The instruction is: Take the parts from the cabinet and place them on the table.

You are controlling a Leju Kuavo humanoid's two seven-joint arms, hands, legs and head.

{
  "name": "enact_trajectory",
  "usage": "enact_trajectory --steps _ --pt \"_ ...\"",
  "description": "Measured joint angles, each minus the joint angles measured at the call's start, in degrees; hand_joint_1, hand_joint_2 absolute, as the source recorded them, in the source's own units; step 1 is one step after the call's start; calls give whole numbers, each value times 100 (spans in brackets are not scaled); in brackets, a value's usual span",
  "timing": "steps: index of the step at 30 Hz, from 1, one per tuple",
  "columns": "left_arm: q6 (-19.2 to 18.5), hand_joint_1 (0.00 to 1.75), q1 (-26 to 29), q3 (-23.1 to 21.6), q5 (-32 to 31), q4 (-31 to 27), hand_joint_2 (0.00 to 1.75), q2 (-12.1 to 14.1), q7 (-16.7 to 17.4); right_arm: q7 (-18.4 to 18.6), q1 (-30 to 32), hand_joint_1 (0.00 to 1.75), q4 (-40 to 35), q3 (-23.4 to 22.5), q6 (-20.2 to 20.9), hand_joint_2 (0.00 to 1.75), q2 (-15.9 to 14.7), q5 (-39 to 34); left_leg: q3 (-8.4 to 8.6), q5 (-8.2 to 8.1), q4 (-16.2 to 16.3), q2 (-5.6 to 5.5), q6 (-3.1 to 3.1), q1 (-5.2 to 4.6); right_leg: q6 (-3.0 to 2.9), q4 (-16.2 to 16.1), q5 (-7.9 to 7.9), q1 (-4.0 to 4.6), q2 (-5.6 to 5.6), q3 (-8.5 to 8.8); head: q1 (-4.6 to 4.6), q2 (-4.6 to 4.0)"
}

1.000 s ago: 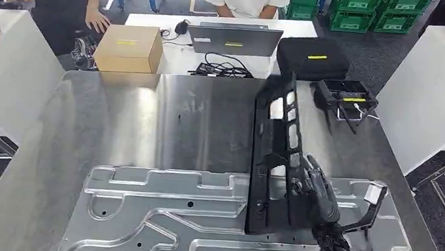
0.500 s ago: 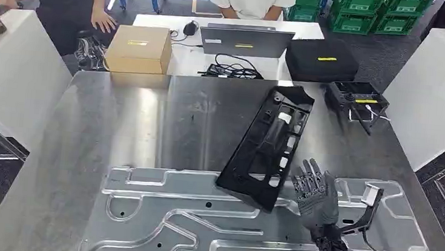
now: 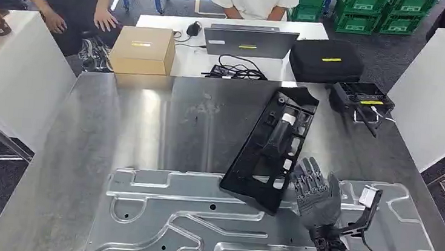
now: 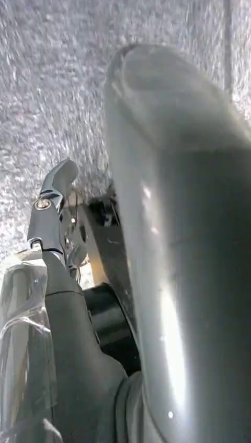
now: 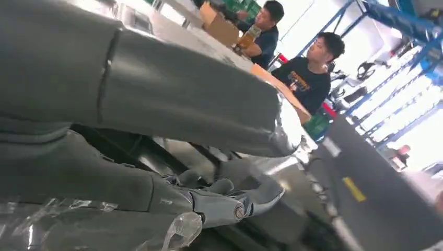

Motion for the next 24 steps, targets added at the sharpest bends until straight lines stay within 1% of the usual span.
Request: enact_trajectory --steps 1,2,3,4,5,6,7,8,9,10,11,12,14,15,16,17,18,19,20,21,22,23,24 --pt "7 0 0 0 11 0 0 0 -7 44 -21 0 -102 33 -71 0 26 280 -49 -136 126 16 -67 12 -24 -4 15 -15 -2 -6 -2 0" --pt "7 0 -6 0 20 0 0 0 -17 105 -41 0 -232 77 -157 0 50 630 -177 -391 463 16 -131 45 -50 -4 30 -25 -2 -24 -2 0" --pt "9 0 -20 2 33 0 0 2 -28 188 -62 0 -353 129 -241 0 90 954 -378 -676 951 17 -183 85 -66 -3 44 -27 -2 -50 -4 0" --pt "9 0 -25 4 41 0 0 4 -65 304 -79 0 -506 203 -326 0 135 1329 -569 -906 1447 19 -223 115 -73 -2 58 -26 -17 -75 -4 0" --pt "9 0 -24 4 72 0 0 4 -90 381 -83 0 -611 250 -374 0 166 1622 -687 -1024 1776 20 -254 139 -62 -1 71 -26 -20 -96 -4 0" --pt "4 0 -23 9 105 0 0 4 -129 473 -73 0 -762 328 -431 0 214 1946 -672 -1004 1831 21 -268 165 -43 1 93 -32 -15 -116 -4 0" --pt "0 0 -25 13 127 0 0 4 -157 529 -60 0 -890 408 -468 0 249 2191 -533 -885 1617 22 -272 178 -29 2 112 -47 -11 -133 -2 0" --pt "-2 0 -32 22 136 0 0 4 -190 566 -50 0 -1013 464 -505 0 278 2391 -258 -667 1129 25 -279 186 2 1 135 -57 -7 -147 -4 0" --pt "-2 0 -41 41 144 0 0 7 -210 579 -42 0 -1131 516 -527 0 297 2533 72 -446 552 25 -280 195 32 2 155 -80 -4 -155 -2 0" --pt "-2 0 -55 59 153 0 0 4 -223 582 -41 0 -1247 566 -540 0 326 2625 398 -304 10 20 -303 213 69 3 180 -87 -6 -159 -4 0" --pt "-15 0 -73 68 173 0 0 0 -227 577 -15 0 -1364 599 -547 0 339 2711 410 -327 -91 -5 -285 149 100 1 197 -51 -5 -169 -4 0" --pt "-20 0 -73 85 190 0 0 0 -243 566 -1 0 -1454 632 -556 0 345 2803 374 -282 -95 -13 -206 145 145 -14 228 -43 -2 -168 5 0" --pt "-22 0 -58 101 203 0 0 2 -251 553 49 0 -1570 687 -556 0 363 2935 345 -239 -67 -10 -135 107 212 -66 300 -72 3 -158 4 0" --pt "-24 0 -55 103 201 0 0 2 -256 553 97 0 -1631 713 -556 0 365 2976 322 -175 -98 0 -57 99 260 -87 341 -97 11 -168 7 0" --pt "-24 0 -72 109 201 0 0 2 -260 553 122 0 -1688 741 -553 0 365 3016 286 -108 -107 29 31 121 252 9 193 -117 16 -229 4 0" --pt "-22 0 -77 118 201 0 0 4 -267 555 144 0 -1734 761 -551 0 367 3022 235 -72 -107 32 85 114 231 282 -108 -100 14 -345 9 0" --pt "-24 0 -76 122 199 0 0 7 -269 555 157 0 -1780 783 -540 0 369 3044 186 -36 -105 43 132 99 220 732 -448 -90 15 -513 9 0" --pt "-24 0 -75 122 197 0 0 4 -275 555 169 0 -1812 800 -538 0 369 3064 128 5 -102 50 148 78 215 1272 -756 -68 16 -695 9 0" --pt "-28 0 -74 122 192 0 0 4 -280 558 185 0 -1830 811 -538 0 369 3068 74 41 -97 56 158 58 207 1706 -945 -41 16 -819 9 0" --pt "-35 0 -73 125 188 0 0 4 -280 560 205 0 -1845 824 -534 0 369 3077 22 79 -94 53 163 42 194 1941 -997 -15 17 -841 9 0" --pt "-35 0 -73 125 188 0 0 7 -282 562 223 0 -1856 840 -521 0 372 3090 -22 113 -93 53 170 30 174 1855 -917 6 17 -709 9 0" --pt "-37 0 -74 127 186 0 0 7 -284 568 231 0 -1878 861 -510 0 372 3125 -58 142 -91 53 163 22 152 1495 -752 13 17 -431 9 0" --pt "-41 0 -75 129 186 0 0 7 -286 573 232 0 -1898 875 -490 0 372 3140 -79 167 -87 50 152 21 127 917 -565 15 16 -35 9 0"
